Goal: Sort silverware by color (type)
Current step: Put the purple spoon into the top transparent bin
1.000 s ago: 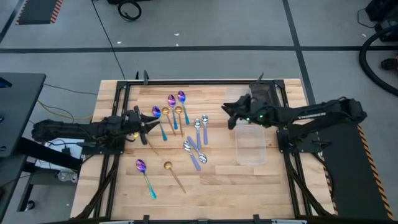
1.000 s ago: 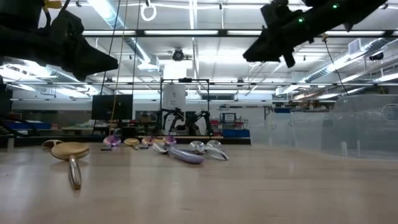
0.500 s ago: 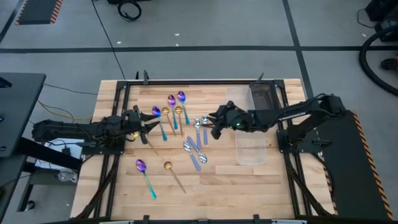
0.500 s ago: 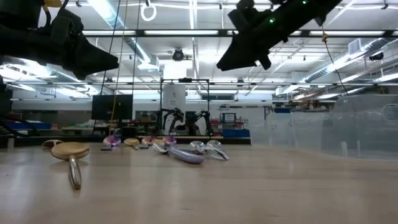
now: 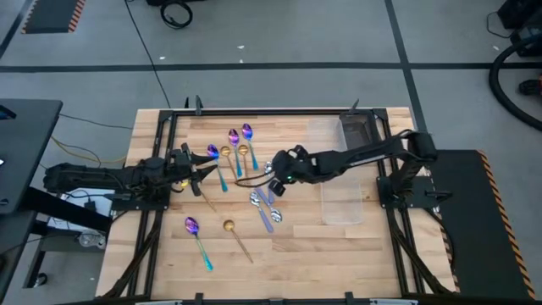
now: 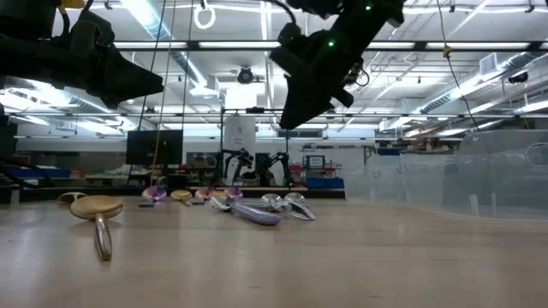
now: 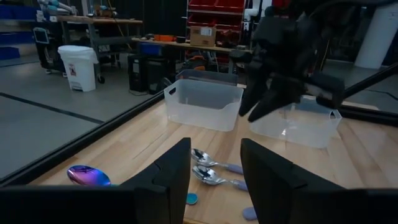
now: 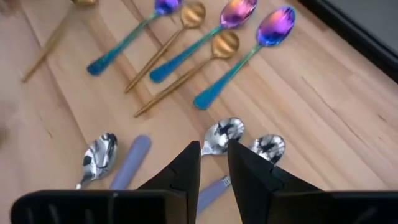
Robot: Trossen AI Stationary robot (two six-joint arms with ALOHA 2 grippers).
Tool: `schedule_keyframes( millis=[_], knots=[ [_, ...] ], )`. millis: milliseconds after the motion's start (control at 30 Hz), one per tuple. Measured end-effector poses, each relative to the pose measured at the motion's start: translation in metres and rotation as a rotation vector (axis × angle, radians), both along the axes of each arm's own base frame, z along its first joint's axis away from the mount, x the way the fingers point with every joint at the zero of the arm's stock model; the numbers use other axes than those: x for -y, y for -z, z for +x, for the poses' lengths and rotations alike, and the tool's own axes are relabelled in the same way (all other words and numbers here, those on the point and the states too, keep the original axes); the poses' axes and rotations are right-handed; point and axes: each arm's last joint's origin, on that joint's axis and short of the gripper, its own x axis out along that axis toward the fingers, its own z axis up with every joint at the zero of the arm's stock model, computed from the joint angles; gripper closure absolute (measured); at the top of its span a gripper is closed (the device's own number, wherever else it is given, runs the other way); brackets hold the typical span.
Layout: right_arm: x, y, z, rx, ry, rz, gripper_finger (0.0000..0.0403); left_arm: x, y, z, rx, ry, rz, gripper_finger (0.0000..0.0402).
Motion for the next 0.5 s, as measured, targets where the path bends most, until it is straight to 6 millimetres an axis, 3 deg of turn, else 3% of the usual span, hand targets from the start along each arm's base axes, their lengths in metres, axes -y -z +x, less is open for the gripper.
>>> schedule_keyframes(
  millis=[267,500],
  knots=[
    [0.006,0.025,0.017,-0.090,0.033,0.010,0.0237,0.000,0.000,0.000,-0.002,0.000,0.002,0.0253],
    [0.016,0.029,0.012,-0.124,0.123,0.073,0.0202,0.000,0.000,0.000,-0.002,0.000,0.002,0.0253]
  ],
)
